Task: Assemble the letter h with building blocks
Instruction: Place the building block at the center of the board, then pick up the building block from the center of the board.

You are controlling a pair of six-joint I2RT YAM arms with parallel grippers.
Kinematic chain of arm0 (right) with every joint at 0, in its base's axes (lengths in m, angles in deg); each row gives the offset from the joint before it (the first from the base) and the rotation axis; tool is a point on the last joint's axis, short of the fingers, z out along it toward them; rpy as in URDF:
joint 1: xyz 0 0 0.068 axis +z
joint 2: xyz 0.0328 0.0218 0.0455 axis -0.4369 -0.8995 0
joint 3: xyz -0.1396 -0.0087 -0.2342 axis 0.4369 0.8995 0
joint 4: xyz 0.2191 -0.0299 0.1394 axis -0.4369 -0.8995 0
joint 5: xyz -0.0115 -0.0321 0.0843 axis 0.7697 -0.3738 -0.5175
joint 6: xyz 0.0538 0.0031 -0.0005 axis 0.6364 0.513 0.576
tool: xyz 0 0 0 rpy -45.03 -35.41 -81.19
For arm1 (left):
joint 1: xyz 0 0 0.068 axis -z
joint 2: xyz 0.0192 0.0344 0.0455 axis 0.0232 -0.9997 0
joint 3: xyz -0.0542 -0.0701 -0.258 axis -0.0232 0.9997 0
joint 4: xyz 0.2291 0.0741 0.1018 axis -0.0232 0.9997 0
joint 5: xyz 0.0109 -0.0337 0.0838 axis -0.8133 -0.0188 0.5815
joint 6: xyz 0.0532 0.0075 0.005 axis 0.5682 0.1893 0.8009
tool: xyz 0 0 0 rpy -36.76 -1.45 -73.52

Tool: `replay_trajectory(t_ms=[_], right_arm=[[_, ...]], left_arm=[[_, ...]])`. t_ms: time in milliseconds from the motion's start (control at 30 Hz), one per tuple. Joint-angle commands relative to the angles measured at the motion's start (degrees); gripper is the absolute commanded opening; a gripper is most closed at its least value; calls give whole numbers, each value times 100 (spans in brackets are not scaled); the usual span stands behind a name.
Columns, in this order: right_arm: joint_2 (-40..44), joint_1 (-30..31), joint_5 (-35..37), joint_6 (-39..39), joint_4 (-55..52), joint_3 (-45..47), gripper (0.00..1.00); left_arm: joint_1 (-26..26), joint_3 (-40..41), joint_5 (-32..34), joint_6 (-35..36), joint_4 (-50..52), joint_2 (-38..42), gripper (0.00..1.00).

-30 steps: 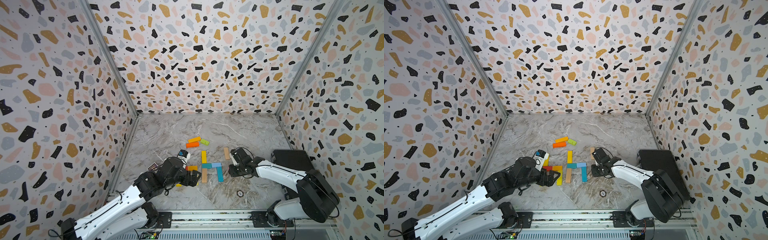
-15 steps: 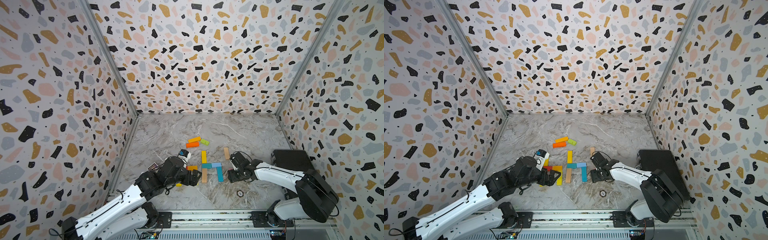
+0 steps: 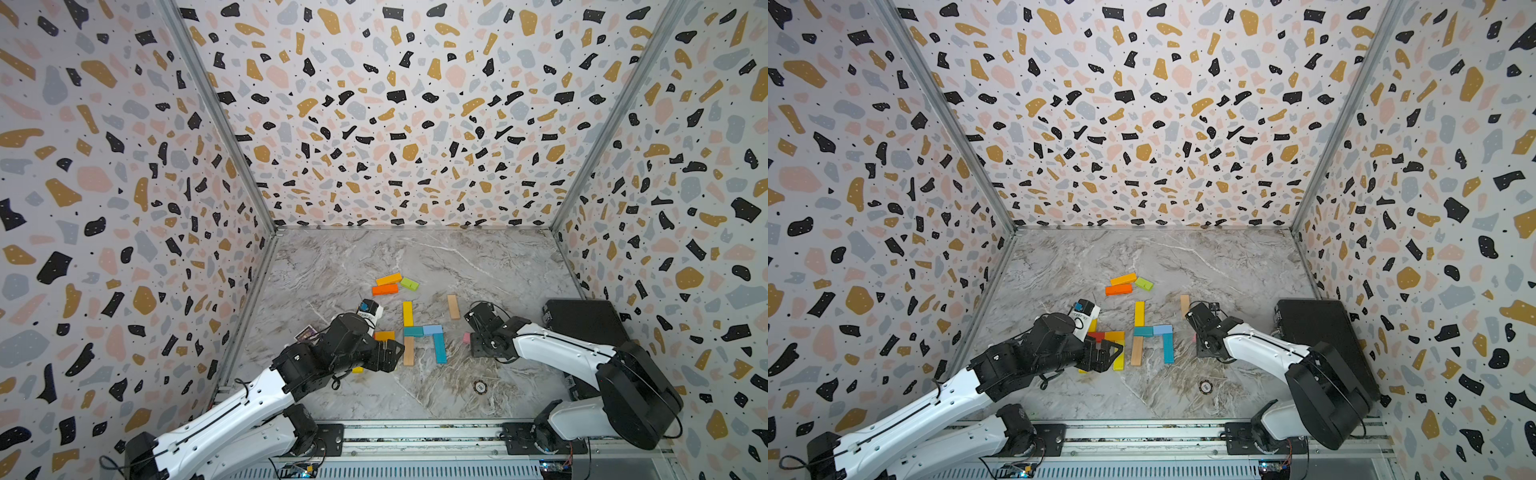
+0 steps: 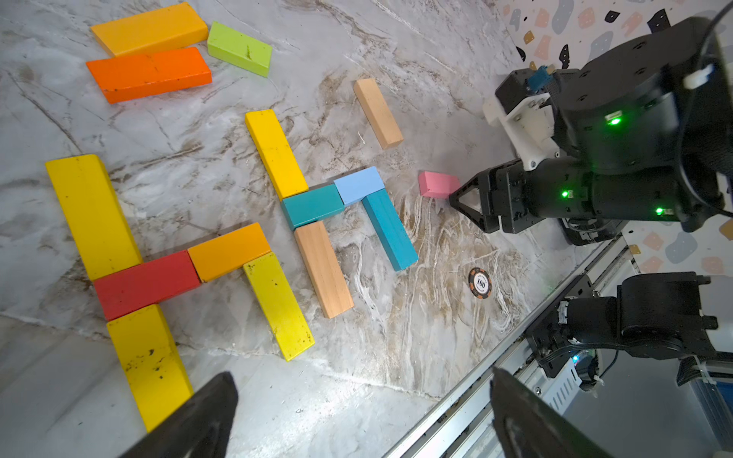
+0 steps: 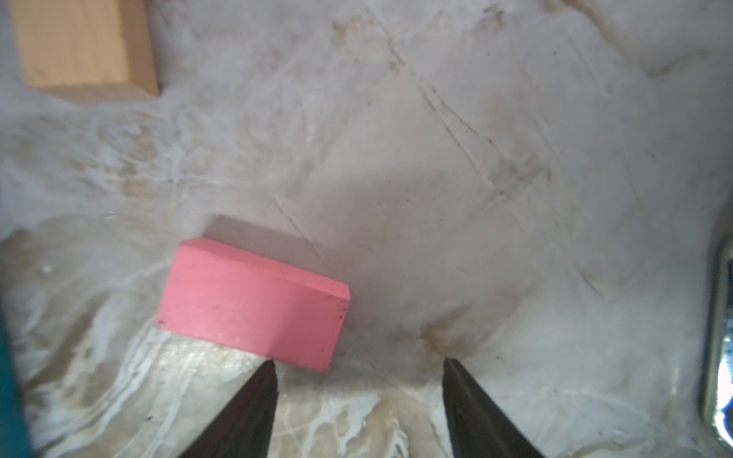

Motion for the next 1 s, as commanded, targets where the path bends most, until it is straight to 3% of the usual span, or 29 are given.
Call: replay_trajectory(t_ms=[0, 233, 367, 600, 967], right_arm=[[294, 12, -415, 564, 209, -68, 75], [-300, 12, -814, 1710, 252, -331, 82], [-268, 12, -462, 2167, 593, -184, 83], [-489, 12, -246, 2174, 323, -439, 82], [-1068, 21, -628, 1903, 614, -492, 67]], left_arm=[[-26, 102, -51, 40, -133, 153, 99], [-27, 137, -60, 75, -83, 299, 99], [-34, 153, -99, 74, -70, 341, 99], [-30, 145, -90, 104, -21, 413, 99], [-43, 144, -88, 104, -44, 414, 99]])
